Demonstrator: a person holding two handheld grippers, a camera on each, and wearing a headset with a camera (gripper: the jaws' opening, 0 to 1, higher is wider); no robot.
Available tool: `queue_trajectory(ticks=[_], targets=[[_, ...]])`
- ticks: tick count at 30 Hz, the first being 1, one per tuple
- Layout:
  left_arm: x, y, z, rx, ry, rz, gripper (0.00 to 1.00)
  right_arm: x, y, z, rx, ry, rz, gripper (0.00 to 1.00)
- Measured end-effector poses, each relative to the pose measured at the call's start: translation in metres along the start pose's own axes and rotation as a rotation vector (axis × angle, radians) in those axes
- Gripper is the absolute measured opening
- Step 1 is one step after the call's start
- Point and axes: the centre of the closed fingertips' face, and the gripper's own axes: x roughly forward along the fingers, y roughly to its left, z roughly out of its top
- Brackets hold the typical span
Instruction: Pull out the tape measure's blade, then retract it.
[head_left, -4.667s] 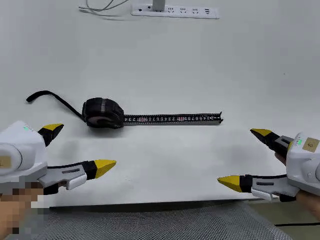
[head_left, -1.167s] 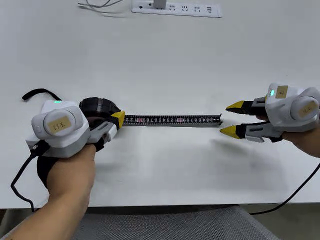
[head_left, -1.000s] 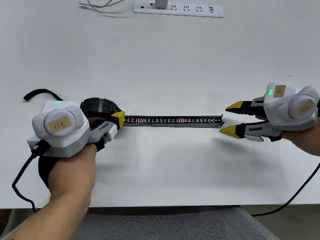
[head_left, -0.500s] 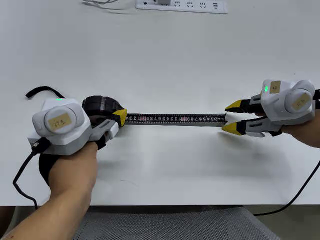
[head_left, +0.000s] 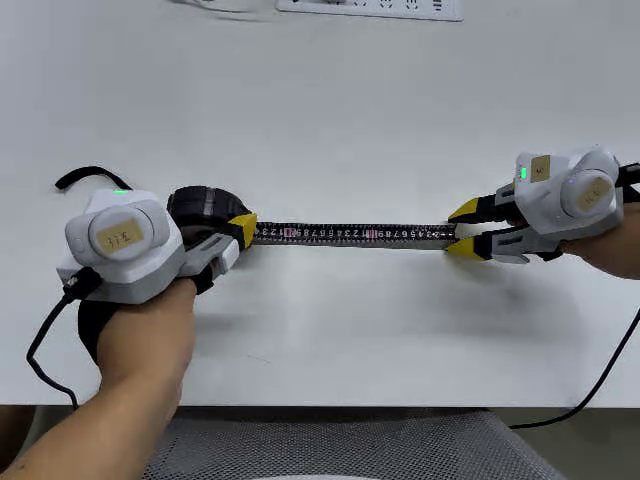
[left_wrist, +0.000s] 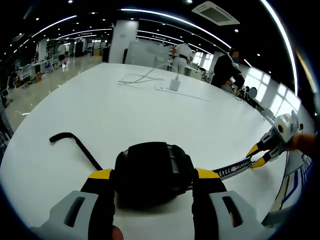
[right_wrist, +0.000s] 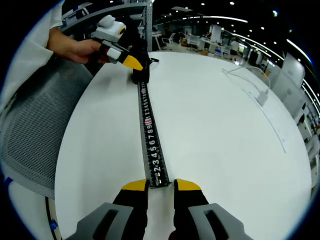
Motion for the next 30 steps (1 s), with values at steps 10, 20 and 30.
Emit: queue_trajectory(ticks=[10, 20, 30], targets=[[0.0000, 0.0000, -0.0001, -0.002, 0.002, -0.002, 0.58, 0.0025, 0.0013, 0.0010, -0.030, 0.001, 0.027, 0.12], [0.0003, 0.0000, -0.0008, -0.002, 0.008, -0.005, 0.58, 0.0026, 0.0007, 0.0011, -0.049, -0.002, 0.030, 0.11], [0.0008, 0.0010, -0.0011, 0.004, 0.030, -0.003, 0.55, 0.0037, -0.0009, 0.0035, -0.056, -0.009, 0.029, 0.11]])
